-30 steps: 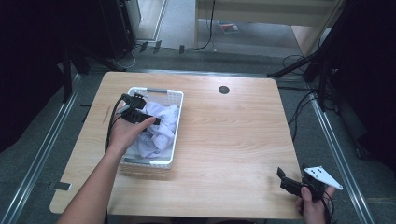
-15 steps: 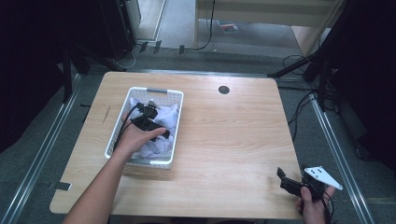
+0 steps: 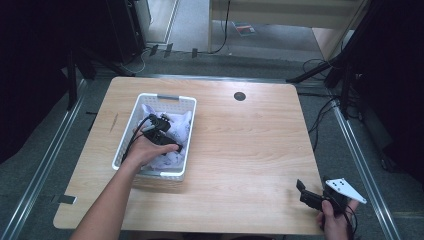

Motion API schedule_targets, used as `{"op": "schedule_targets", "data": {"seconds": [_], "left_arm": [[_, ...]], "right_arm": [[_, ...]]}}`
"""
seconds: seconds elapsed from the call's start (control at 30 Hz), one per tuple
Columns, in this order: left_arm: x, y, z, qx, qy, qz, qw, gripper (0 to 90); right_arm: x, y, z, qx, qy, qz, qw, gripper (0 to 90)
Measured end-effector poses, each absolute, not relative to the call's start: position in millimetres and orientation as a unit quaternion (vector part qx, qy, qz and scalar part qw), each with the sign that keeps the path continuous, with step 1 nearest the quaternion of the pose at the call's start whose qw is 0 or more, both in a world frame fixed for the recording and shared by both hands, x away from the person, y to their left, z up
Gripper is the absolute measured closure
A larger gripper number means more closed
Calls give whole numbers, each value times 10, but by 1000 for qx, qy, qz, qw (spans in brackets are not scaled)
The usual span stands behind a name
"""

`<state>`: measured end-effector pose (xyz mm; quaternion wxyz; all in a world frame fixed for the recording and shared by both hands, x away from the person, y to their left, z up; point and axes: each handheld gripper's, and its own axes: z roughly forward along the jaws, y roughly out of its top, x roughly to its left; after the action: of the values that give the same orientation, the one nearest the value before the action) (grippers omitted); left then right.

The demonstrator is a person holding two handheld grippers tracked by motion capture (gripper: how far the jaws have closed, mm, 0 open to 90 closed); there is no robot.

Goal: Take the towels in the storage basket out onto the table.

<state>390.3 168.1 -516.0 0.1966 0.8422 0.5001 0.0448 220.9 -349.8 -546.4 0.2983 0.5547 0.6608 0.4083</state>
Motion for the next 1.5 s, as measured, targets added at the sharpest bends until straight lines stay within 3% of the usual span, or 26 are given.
{"op": "schedule_targets", "data": {"seconds": [0.37, 0.5, 0.9, 0.93, 1.0, 1.1, 1.33, 1.5], "left_arm": [[3869, 1699, -5021, 857, 475, 41, 195, 0], [3888, 1762, -5154, 865, 461, 21, 195, 0], [3803, 1734, -5199, 873, 439, 65, 201, 10], [3803, 1734, -5199, 873, 439, 65, 201, 34], [3787, 1774, -5154, 871, 434, 68, 219, 163], [3785, 1819, -5123, 859, 449, 73, 233, 422], [3792, 1835, -5108, 851, 462, 61, 242, 564], [3794, 1808, -5064, 852, 465, 68, 232, 604]], "right_arm": [[2211, -3505, -5463, 556, 659, 411, 295, 40], [2213, -3503, -5463, 556, 662, 408, 295, 41], [2210, -3484, -5464, 553, 665, 404, 299, 41], [2209, -3485, -5464, 552, 665, 404, 300, 42], [2209, -3485, -5464, 553, 665, 404, 300, 43], [2211, -3481, -5464, 553, 665, 403, 299, 43], [2211, -3485, -5464, 553, 665, 404, 298, 44], [2216, -3494, -5464, 553, 664, 406, 296, 44]]}}
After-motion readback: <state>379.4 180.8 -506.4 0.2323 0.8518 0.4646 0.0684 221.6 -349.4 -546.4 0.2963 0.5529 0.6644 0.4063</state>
